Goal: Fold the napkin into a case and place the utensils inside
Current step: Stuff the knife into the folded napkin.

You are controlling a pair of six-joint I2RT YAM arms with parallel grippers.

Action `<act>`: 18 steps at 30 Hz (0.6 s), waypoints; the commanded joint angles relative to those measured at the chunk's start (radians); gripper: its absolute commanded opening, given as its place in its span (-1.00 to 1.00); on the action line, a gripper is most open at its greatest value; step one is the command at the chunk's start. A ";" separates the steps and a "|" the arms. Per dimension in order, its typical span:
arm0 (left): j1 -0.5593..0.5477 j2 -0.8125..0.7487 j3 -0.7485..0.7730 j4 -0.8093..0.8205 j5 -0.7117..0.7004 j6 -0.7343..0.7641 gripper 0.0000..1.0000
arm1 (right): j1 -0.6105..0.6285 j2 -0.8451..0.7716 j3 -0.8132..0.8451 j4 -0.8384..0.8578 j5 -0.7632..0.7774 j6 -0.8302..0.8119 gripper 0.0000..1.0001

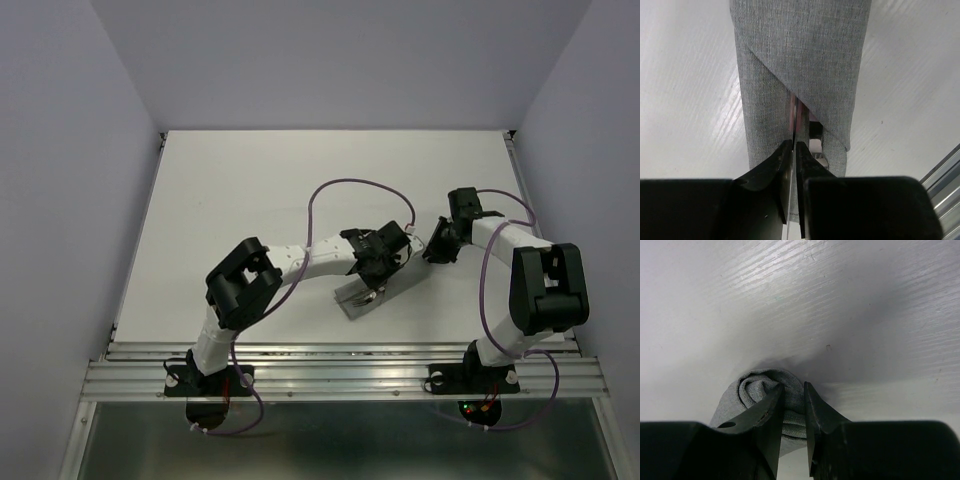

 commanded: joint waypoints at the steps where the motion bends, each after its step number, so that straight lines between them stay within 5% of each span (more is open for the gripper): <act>1: -0.007 0.014 0.053 -0.007 0.023 0.014 -0.67 | -0.005 -0.029 -0.010 0.011 -0.013 -0.001 -0.44; 5: -0.007 0.031 0.069 -0.014 0.028 0.021 -0.77 | -0.005 -0.038 -0.013 0.008 -0.013 -0.001 -0.44; 11: -0.005 0.023 0.055 -0.011 -0.015 0.018 -0.33 | -0.005 -0.039 -0.019 0.010 -0.011 -0.001 -0.44; 18: -0.005 -0.009 0.046 -0.013 -0.028 0.015 -0.30 | -0.005 -0.038 -0.018 0.011 -0.017 -0.001 -0.44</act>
